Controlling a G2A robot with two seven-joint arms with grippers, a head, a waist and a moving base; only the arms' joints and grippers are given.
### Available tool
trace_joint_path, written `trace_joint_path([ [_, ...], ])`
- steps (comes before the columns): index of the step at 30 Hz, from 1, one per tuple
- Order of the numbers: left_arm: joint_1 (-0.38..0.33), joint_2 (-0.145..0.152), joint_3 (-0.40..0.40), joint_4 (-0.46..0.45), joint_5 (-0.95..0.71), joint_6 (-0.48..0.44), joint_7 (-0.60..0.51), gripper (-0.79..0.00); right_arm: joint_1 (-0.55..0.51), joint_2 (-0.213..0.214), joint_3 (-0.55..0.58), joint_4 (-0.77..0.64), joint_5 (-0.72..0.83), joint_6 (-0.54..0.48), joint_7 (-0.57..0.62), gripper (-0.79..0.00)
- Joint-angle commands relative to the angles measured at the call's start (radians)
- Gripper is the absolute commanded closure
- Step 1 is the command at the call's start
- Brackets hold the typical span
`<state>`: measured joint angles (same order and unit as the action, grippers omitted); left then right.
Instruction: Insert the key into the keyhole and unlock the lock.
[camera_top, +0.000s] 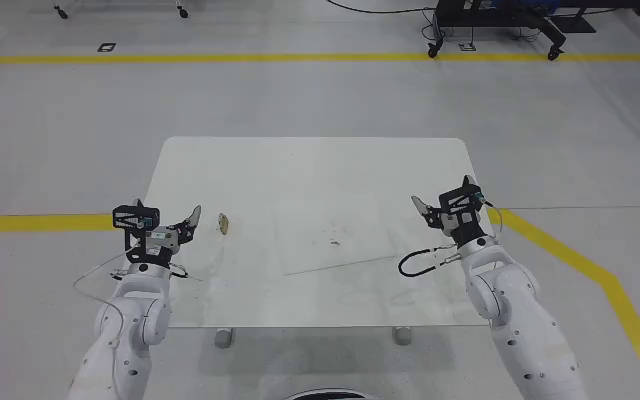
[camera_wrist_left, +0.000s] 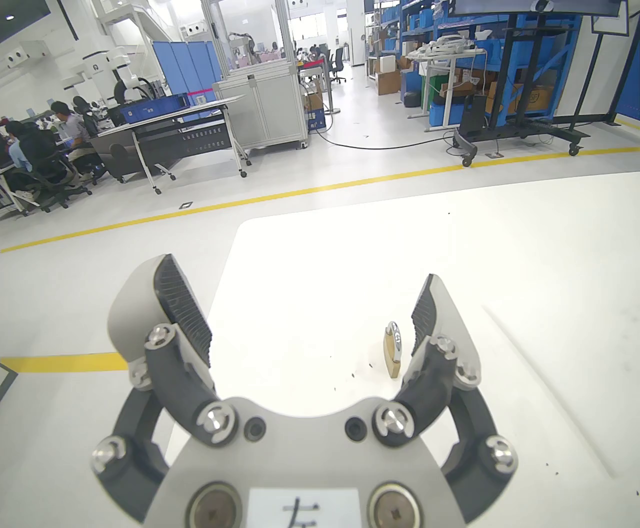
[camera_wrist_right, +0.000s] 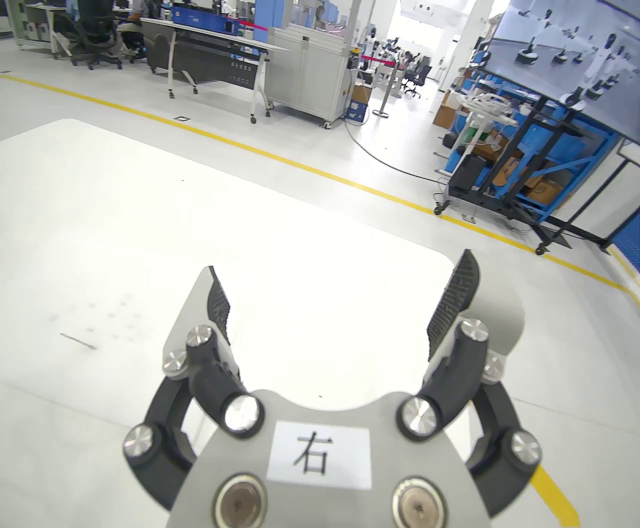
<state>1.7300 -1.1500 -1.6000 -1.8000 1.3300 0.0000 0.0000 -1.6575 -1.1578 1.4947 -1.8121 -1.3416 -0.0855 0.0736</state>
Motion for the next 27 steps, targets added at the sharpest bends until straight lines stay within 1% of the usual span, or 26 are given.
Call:
trace_joint_path([
  [1, 0.000, 0.000, 0.000, 0.000, 0.000, 0.000, 0.000, -0.785, 0.000, 0.000, 0.000, 0.000, 0.000, 0.000, 0.000, -0.785],
  [9, 0.000, 0.000, 0.000, 0.000, 0.000, 0.000, 0.000, -0.785, 0.000, 0.000, 0.002, 0.001, 0.001, 0.001, -0.002, -0.785],
  [11, 0.000, 0.000, 0.000, 0.000, 0.000, 0.000, 0.000, -0.785, 0.012, -0.001, -0.022, -0.005, -0.039, 0.000, 0.028, -0.785],
  [13, 0.000, 0.000, 0.000, 0.000, 0.000, 0.000, 0.000, -0.785, 0.045, -0.005, -0.097, -0.010, -0.096, -0.038, 0.074, -0.785],
  [16, 0.000, 0.000, 0.000, 0.000, 0.000, 0.000, 0.000, -0.785, 0.131, -0.016, -0.221, 0.031, -0.161, -0.101, 0.140, -0.785],
  [20, 0.000, 0.000, 0.000, 0.000, 0.000, 0.000, 0.000, -0.785, 0.243, -0.036, -0.342, 0.111, -0.149, -0.163, 0.206, -0.785],
  [23, 0.000, 0.000, 0.000, 0.000, 0.000, 0.000, 0.000, -0.785, 0.297, -0.045, -0.389, 0.158, -0.131, -0.211, 0.220, -0.785],
  [25, 0.000, 0.000, 0.000, 0.000, 0.000, 0.000, 0.000, -0.785, 0.324, -0.047, -0.405, 0.184, -0.114, -0.282, 0.212, -0.785],
  [27, 0.000, 0.000, 0.000, 0.000, 0.000, 0.000, 0.000, -0.785, 0.349, -0.046, -0.420, 0.211, -0.109, -0.377, 0.215, -0.785],
])
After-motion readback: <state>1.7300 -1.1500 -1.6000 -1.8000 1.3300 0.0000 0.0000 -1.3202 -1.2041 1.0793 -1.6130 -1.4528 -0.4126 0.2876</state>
